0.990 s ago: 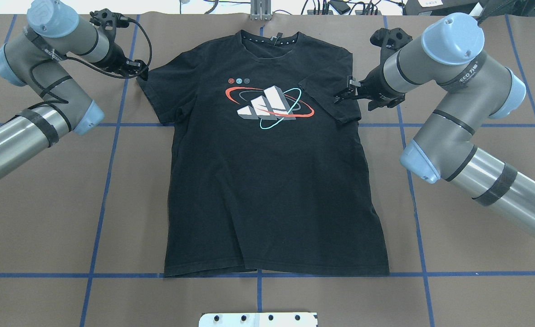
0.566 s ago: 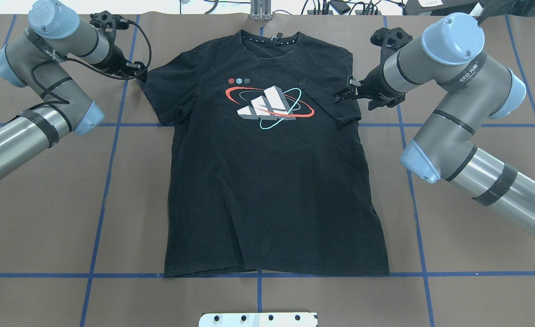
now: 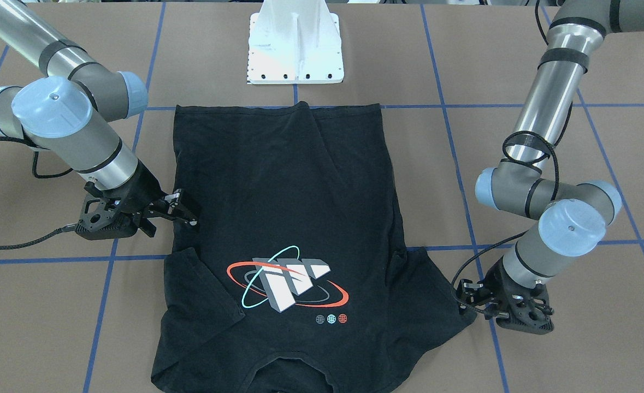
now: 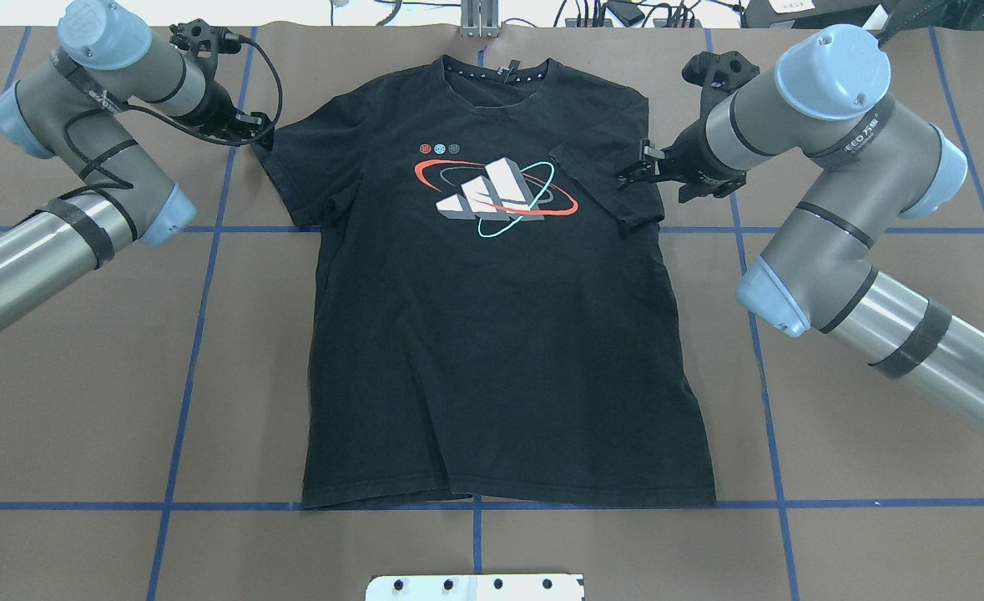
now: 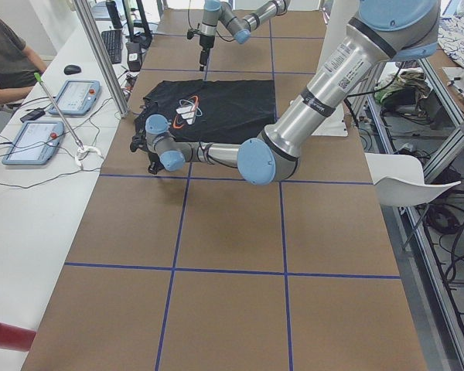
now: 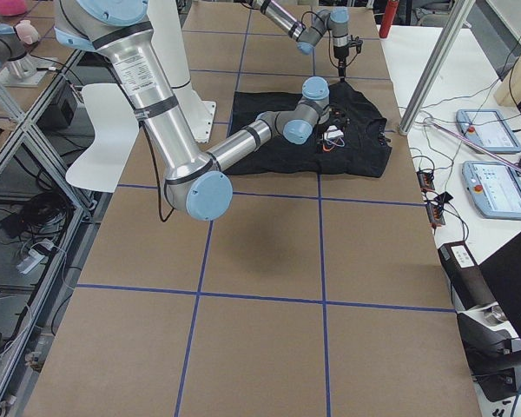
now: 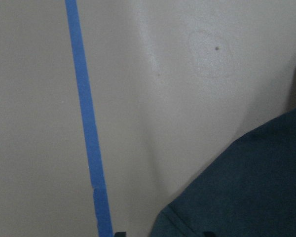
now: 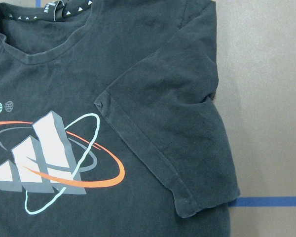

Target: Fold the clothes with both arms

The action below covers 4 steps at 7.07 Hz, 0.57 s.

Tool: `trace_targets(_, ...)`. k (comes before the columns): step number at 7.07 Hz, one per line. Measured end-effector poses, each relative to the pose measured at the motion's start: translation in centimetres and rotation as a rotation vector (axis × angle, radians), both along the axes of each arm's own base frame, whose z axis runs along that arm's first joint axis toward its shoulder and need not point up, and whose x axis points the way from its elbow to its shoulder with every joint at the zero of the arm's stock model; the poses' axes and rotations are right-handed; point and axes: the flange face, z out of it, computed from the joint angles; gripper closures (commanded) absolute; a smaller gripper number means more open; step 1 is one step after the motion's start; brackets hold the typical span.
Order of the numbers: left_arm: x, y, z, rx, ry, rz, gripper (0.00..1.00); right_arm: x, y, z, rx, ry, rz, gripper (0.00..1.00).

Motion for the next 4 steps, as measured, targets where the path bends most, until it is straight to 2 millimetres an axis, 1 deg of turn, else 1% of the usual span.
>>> trace_targets(1, 0.23, -0.15, -0.06, -0.002, -0.001, 0.001, 0.45, 0.13, -0.11, 0.05, 0.0, 0.001, 0.003, 0.0)
trace_targets(2, 0.36, -0.28, -0.13, -0.003, -0.002, 0.002, 0.47, 0.19, -0.17, 0.09, 0.0, 0.002, 0.004, 0.0)
trace_targets(3, 0.47, -0.31, -0.15, -0.003, -0.002, 0.003, 0.47, 0.22, -0.2, 0.11, 0.0, 0.002, 0.004, 0.0)
trace_targets(4, 0.53, -0.31, -0.03, -0.005, -0.004, 0.004, 0.5, 0.27, -0.24, 0.12, 0.0, 0.002, 0.005, 0.0)
